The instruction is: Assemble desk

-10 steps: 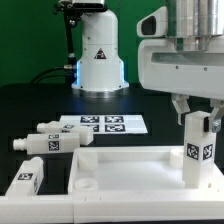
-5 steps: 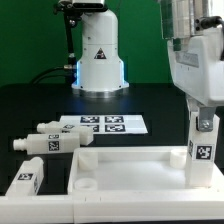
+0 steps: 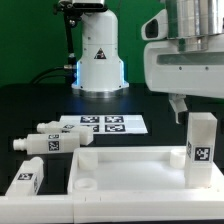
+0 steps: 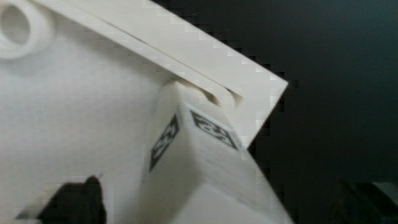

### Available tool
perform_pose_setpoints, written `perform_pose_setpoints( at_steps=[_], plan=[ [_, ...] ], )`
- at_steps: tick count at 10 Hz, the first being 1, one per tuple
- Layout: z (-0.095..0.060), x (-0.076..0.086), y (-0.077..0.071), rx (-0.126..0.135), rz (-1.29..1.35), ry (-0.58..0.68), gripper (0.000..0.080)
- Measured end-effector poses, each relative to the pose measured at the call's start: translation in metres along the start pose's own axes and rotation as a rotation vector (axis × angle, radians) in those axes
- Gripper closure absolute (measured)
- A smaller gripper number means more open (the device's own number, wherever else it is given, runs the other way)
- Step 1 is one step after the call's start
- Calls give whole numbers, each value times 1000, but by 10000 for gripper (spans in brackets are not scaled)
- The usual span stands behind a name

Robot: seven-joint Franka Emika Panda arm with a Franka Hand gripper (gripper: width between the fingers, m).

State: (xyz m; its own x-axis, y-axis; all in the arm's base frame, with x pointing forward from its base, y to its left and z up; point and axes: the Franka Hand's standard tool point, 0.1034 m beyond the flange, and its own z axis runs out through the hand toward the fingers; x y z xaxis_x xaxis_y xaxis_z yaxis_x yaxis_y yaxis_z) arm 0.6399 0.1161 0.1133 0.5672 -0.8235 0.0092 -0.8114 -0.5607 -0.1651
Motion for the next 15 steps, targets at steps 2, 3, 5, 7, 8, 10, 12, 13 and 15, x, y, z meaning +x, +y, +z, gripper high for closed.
perform_pose_setpoints(
  at_steps=[2,3,5,7,8,10,12,13,15],
  plan=[
    [1,-2,0,-4,-156,-7,153],
    [1,-2,0,-4,-250,-7,151],
    [1,4,2,-25,-641,3,151],
    [1,5,1,-28,-676,0,163],
    [2,5,1,-28,-666,0,163],
    [2,5,2,-29,-562,0,514],
    [1,6,4,-40,-263,7,511],
    [1,3,5,-52,-80,9,511],
    [1,1,6,-40,261,30,511]
  ],
)
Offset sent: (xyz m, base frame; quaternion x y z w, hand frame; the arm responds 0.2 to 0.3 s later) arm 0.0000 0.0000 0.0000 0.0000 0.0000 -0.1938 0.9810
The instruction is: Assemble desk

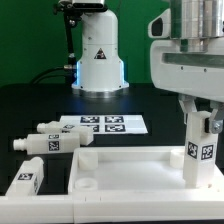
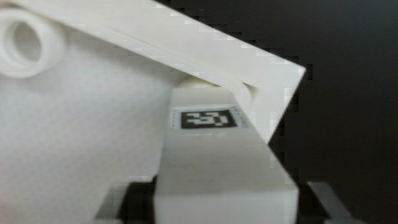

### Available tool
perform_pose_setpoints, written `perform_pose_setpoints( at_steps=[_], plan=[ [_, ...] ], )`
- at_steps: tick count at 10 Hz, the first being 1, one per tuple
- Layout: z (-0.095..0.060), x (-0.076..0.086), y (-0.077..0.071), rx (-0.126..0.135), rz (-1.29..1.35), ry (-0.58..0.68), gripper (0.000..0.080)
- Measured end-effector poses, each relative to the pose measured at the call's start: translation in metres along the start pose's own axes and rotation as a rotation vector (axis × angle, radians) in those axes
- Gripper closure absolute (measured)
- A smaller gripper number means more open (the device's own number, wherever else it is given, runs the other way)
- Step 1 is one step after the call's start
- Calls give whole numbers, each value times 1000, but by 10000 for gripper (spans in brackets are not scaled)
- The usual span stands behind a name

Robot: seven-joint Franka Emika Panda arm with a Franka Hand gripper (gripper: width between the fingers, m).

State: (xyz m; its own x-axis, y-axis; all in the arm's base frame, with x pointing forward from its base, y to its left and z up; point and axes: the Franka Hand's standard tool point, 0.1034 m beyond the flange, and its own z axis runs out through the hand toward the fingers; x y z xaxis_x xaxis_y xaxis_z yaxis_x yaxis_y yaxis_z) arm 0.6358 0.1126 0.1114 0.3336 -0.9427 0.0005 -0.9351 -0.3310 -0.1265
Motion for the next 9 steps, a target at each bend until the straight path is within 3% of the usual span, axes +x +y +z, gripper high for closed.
perform_pose_setpoints(
  at_steps=[4,6,9],
  plan=[
    [-1,3,0,6,395,-25,511],
    [-1,3,-3,36,688,-43,511],
    [0,2,-3,36,627,-42,511]
  ],
)
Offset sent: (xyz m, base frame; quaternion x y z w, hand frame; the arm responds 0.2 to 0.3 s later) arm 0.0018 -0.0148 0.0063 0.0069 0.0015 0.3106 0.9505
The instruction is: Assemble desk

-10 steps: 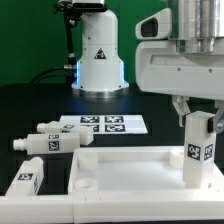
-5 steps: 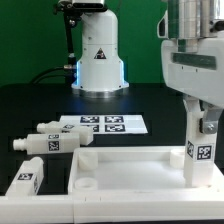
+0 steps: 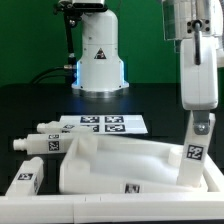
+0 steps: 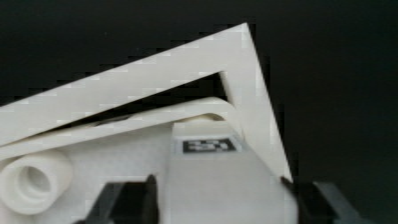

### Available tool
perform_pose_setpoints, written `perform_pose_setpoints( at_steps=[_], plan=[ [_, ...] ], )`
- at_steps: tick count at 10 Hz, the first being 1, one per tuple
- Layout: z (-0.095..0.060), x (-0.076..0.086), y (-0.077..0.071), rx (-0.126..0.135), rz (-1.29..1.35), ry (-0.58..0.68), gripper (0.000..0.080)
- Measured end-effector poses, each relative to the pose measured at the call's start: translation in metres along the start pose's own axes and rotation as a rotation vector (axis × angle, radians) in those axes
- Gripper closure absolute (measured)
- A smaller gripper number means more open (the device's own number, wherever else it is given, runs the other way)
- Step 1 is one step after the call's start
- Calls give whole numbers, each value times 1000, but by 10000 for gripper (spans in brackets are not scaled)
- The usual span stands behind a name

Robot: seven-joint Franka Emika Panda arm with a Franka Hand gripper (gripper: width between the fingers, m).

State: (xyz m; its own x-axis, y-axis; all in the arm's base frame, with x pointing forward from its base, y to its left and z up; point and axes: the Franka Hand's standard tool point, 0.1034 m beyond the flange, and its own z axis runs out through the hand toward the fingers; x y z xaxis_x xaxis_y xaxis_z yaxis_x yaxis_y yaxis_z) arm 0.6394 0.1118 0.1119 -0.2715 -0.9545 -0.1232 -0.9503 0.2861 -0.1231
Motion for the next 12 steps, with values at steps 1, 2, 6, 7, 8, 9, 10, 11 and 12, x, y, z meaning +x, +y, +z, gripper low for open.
perform_pose_setpoints(
  at_steps=[1,2,6,7,8,9,10,11,12],
  plan=[
    [0,-1,0,1,-37,0,324],
    [-1,-2,-1,8,-82,-2,211],
    [-36,-12,-9,38,-320,-30,153],
    [-33,-12,-8,35,-320,-28,153],
    [-32,-12,-8,33,-323,-28,151],
    [-32,-12,-7,33,-324,-27,151],
    [-31,-12,-7,33,-325,-27,151],
    [-31,-12,-7,32,-325,-27,151],
    [-31,-12,-7,32,-325,-27,151]
  ],
)
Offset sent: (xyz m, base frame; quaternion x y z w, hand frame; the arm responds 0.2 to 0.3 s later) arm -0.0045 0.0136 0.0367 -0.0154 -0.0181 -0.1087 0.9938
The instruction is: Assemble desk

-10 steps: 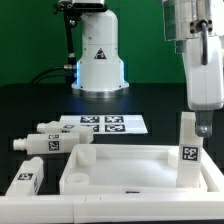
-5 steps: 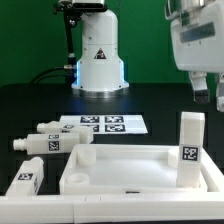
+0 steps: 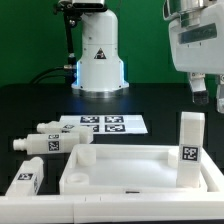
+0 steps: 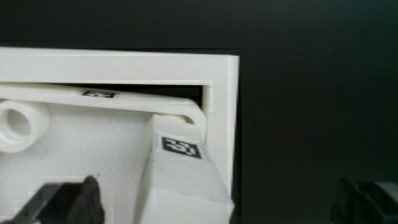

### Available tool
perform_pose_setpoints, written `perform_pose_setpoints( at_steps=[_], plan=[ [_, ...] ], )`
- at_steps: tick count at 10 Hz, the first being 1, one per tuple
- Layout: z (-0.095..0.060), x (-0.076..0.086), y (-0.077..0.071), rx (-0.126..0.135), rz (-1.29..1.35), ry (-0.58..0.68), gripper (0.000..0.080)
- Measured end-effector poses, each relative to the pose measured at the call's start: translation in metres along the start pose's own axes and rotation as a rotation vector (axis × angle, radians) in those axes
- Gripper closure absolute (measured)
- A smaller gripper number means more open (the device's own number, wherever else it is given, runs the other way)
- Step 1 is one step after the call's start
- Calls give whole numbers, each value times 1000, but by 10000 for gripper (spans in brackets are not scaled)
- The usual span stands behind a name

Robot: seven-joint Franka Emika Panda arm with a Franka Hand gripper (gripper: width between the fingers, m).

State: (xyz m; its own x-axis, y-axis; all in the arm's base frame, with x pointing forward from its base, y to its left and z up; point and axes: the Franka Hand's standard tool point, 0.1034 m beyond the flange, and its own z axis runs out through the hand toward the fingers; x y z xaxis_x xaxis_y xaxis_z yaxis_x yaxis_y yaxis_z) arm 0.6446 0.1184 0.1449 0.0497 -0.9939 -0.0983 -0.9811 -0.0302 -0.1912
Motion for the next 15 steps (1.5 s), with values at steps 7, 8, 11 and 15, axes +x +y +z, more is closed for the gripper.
perform_pose_setpoints(
  at_steps=[7,8,11,15],
  plan=[
    [-10,50,1,6,-469,9,151],
    [-10,51,1,5,-520,10,151],
    [-14,82,5,-7,-897,17,151],
    [2,161,22,-53,-1359,35,151]
  ],
)
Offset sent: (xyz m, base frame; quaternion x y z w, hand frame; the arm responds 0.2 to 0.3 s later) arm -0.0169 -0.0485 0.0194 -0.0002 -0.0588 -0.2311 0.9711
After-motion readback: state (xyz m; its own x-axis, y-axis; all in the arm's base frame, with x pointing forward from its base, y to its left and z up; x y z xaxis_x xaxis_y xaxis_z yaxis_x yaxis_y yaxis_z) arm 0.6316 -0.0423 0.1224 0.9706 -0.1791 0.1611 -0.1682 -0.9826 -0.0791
